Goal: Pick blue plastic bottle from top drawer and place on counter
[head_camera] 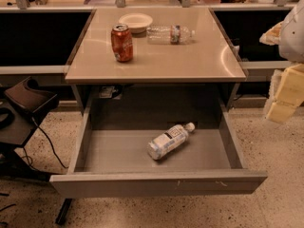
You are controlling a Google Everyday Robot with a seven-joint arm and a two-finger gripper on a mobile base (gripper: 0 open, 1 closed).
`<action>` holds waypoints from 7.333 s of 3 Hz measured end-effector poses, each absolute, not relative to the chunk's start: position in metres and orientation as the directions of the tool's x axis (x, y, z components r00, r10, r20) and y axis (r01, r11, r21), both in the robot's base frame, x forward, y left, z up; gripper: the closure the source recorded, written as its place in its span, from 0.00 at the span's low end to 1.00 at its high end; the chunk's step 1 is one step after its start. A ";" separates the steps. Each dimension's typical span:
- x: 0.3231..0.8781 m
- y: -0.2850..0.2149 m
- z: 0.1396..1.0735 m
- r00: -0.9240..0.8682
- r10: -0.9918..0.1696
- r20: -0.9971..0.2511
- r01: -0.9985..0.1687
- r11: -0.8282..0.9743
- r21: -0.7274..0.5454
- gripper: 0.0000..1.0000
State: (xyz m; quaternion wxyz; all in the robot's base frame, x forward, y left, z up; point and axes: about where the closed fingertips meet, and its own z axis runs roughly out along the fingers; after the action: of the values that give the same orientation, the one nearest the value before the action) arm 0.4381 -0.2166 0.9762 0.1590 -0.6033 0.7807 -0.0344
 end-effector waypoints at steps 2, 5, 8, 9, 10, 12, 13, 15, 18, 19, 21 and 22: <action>0.440 -0.217 0.975 -0.206 -0.950 -0.235 -0.929 0.265 -0.257 0.00; 0.464 -0.231 0.920 -0.230 -0.930 -0.287 -0.942 0.287 -0.175 0.00; 0.550 -0.076 0.782 -0.067 -0.791 -0.608 -0.975 0.182 -0.130 0.00; 0.551 -0.075 0.782 -0.065 -0.790 -0.609 -0.974 0.183 -0.133 0.00; 0.556 -0.067 0.768 -0.047 -0.792 -0.609 -0.969 0.185 -0.166 0.00; 0.597 -0.048 0.726 0.070 -0.765 -0.641 -0.931 0.180 -0.317 0.00; 0.608 -0.044 0.710 0.124 -0.782 -0.610 -0.916 0.147 -0.374 0.00; 0.599 -0.048 0.683 0.142 -0.812 -0.566 -0.915 0.110 -0.389 0.00; 0.591 0.015 0.634 0.353 -0.741 -0.571 -0.907 -0.120 -0.405 0.00; 0.591 0.015 0.634 0.353 -0.741 -0.571 -0.907 -0.120 -0.405 0.00; 0.621 -0.021 0.582 0.189 -0.789 -0.585 -0.975 -0.079 -0.210 0.00; 0.627 -0.029 0.574 0.160 -0.797 -0.582 -0.983 -0.072 -0.171 0.00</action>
Offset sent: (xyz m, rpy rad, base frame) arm 0.0048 -0.0007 -0.0079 0.0585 -0.0243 0.0303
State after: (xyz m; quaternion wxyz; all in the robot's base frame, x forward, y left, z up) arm 0.6267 -0.0294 0.5736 0.2706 -0.7117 0.6252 0.1715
